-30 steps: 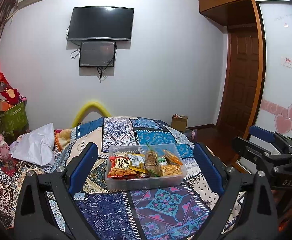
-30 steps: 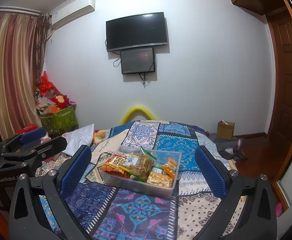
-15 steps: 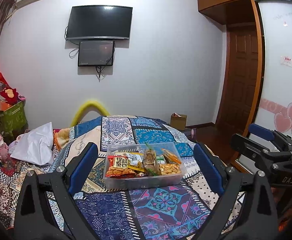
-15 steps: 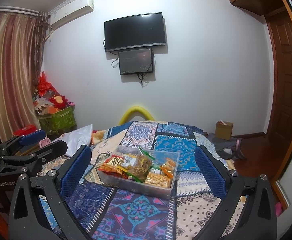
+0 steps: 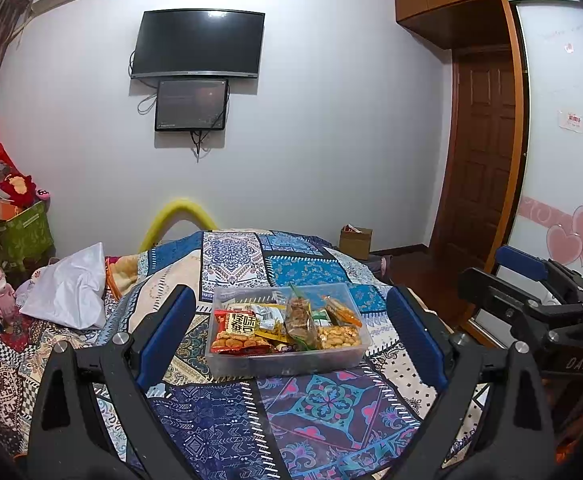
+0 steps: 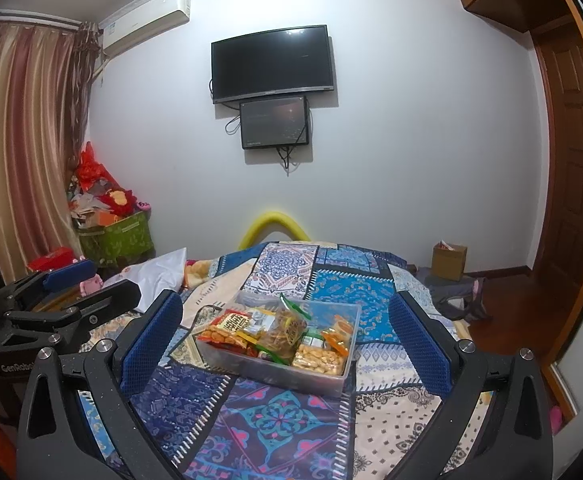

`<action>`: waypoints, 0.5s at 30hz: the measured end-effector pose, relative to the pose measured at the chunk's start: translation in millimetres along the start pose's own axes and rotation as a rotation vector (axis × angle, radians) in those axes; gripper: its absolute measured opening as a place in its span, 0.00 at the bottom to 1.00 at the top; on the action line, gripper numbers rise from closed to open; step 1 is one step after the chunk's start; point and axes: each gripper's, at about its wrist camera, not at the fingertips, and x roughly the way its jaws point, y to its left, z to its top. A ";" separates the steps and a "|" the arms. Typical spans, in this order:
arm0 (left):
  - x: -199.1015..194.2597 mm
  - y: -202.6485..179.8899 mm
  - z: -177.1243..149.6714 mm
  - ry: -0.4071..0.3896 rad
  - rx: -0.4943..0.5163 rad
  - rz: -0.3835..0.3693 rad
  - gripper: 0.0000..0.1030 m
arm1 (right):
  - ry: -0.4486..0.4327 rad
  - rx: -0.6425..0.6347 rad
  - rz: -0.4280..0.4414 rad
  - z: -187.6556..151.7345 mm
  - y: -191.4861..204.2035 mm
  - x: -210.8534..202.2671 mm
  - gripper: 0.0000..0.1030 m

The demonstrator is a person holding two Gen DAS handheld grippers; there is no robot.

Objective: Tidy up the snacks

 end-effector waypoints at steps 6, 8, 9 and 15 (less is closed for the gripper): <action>-0.6 1.9 -1.0 0.001 -0.009 -0.015 0.94 | -0.001 -0.001 -0.001 -0.6 0.4 -0.2 1.00; -0.4 1.9 -1.1 0.001 -0.005 -0.012 0.94 | -0.001 0.000 -0.002 -0.7 0.4 -0.2 1.00; -0.4 1.8 -1.3 0.000 -0.005 -0.012 0.94 | 0.000 -0.001 -0.004 -0.6 0.2 0.2 1.00; -1.0 1.0 -1.9 -0.003 -0.005 -0.009 0.94 | 0.000 0.001 -0.005 -1.4 -1.3 0.4 1.00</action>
